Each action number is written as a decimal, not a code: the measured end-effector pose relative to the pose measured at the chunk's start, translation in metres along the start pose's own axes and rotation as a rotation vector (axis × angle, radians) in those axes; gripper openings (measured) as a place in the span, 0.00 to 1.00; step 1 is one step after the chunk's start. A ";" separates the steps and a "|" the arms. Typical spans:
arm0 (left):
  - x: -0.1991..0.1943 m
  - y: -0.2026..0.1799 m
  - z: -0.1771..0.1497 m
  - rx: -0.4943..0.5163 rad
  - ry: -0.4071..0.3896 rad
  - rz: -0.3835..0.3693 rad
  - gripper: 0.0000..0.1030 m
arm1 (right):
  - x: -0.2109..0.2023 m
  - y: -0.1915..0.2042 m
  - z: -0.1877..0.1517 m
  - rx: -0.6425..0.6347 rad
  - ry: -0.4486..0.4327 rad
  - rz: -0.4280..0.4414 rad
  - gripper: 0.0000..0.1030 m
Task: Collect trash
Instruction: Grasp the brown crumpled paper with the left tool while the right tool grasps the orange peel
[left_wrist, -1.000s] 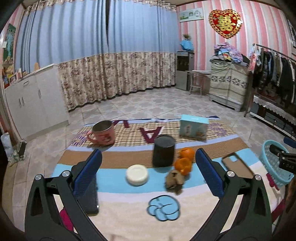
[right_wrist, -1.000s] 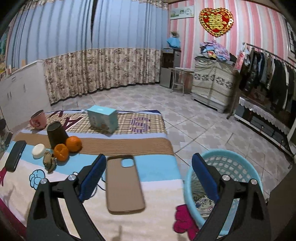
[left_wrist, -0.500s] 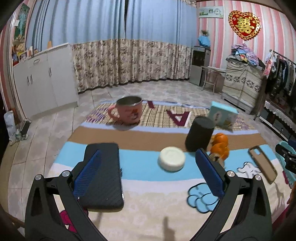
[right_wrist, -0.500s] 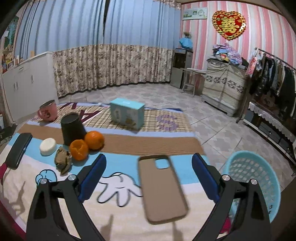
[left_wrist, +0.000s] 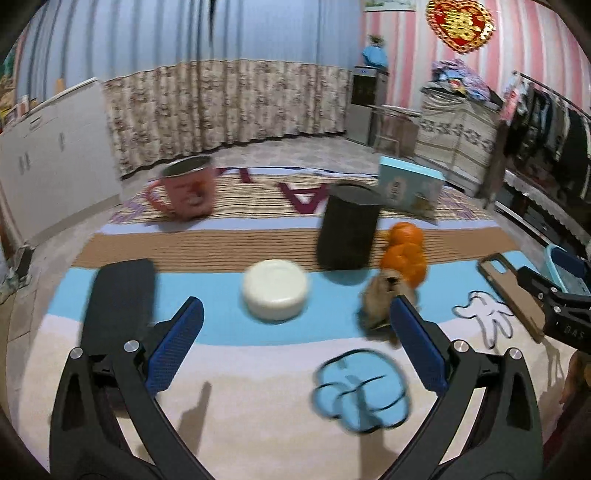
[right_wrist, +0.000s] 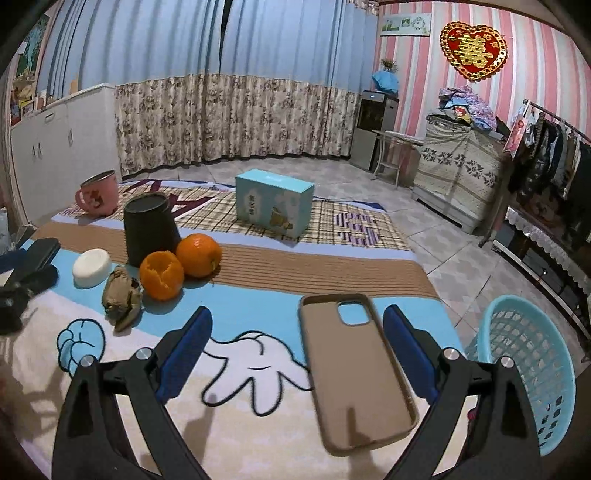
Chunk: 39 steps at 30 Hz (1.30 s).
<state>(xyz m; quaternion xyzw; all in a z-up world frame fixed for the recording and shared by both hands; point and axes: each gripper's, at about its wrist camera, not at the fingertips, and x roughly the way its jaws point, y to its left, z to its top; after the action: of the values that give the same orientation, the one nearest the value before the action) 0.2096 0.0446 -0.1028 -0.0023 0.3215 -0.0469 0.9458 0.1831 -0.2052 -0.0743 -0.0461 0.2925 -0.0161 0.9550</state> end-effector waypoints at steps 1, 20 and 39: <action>0.005 -0.007 0.001 0.001 0.004 -0.013 0.95 | 0.000 -0.004 0.000 0.005 -0.003 -0.005 0.89; 0.053 -0.049 0.000 0.009 0.194 -0.181 0.43 | 0.014 -0.025 -0.003 0.072 0.026 -0.015 0.89; -0.014 0.086 -0.014 -0.096 -0.012 0.098 0.43 | 0.042 0.100 0.016 -0.072 0.076 0.141 0.89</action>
<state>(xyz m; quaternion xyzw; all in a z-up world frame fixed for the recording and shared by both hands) 0.1976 0.1321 -0.1089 -0.0321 0.3173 0.0151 0.9477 0.2271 -0.1064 -0.0941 -0.0593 0.3316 0.0601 0.9396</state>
